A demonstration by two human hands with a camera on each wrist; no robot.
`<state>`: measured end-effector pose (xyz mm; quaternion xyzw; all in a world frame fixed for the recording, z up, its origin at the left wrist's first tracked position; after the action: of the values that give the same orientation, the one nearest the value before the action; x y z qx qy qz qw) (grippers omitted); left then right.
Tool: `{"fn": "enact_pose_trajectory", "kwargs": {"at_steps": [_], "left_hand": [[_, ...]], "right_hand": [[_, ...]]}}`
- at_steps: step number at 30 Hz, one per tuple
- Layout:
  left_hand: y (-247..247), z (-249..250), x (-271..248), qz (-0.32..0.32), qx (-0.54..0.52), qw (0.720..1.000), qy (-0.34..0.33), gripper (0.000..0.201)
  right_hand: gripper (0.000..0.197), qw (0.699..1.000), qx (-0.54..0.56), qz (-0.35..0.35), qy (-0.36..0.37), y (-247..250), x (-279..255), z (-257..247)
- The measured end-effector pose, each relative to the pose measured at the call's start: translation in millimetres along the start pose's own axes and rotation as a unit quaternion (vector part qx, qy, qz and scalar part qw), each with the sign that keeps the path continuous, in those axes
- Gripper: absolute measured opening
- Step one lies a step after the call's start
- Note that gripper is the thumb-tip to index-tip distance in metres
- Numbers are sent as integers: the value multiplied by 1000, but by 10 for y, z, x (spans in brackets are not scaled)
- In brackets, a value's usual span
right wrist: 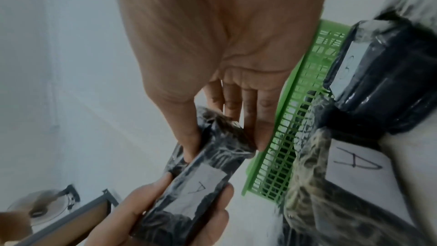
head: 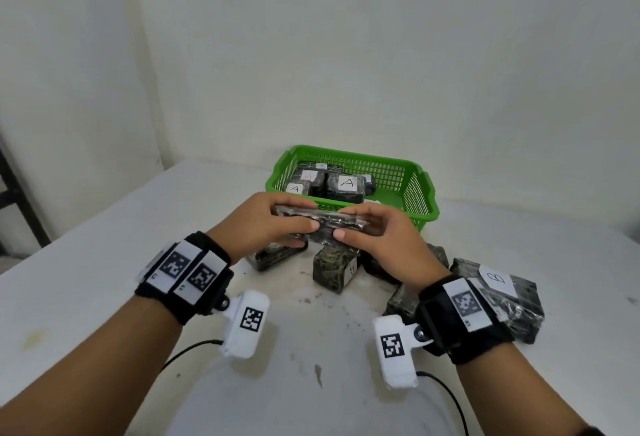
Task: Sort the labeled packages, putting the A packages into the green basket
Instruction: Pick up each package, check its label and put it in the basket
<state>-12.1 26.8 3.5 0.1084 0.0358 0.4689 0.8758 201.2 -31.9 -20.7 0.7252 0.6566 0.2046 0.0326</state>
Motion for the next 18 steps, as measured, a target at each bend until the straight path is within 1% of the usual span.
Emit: {"fn": "enact_pose_trajectory", "kwargs": {"at_steps": [2, 4, 7, 9, 11, 13, 16, 18], "left_hand": [[-40, -28, 86, -2, -57, 998, 12, 32], [-95, -49, 169, 5, -95, 995, 20, 26], [-188, -55, 288, 32, -113, 993, 19, 21], [-267, -47, 357, 5, -111, 994, 17, 23], [-341, -46, 414, -21, -112, 993, 15, 26], [-379, -57, 453, -18, -124, 992, 19, 27], [-395, -67, 529, 4, -131, 991, 14, 23], [-373, -65, 575, 17, -149, 989, 14, 21]], "right_hand": [[32, 999, -2, 33, 6, 95, 13, 22], [30, 998, 1, 56, 0, 183, 43, 66], [30, 999, 12, 50, -17, 255, 92, 94], [31, 999, 20, 37, -17, 272, 111, 90], [25, 999, 22, 47, -7, 281, 122, 93], [20, 998, 16, 65, -2, 287, 139, 108], [26, 998, 18, 60, -10, 324, 161, 125], [32, 997, 48, 51, -24, 370, 170, 134]]}}
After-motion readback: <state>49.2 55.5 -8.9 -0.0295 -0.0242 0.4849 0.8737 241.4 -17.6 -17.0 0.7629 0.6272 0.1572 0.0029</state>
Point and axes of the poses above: each hand's wrist, its own x-axis towards the middle knuckle, its own y-axis out of the back of the hand, z = x × y, the point moved 2 cm from there along x, towards the middle knuckle, and after that the axes turned 2 degrees about -z, right-handed, at the moved point
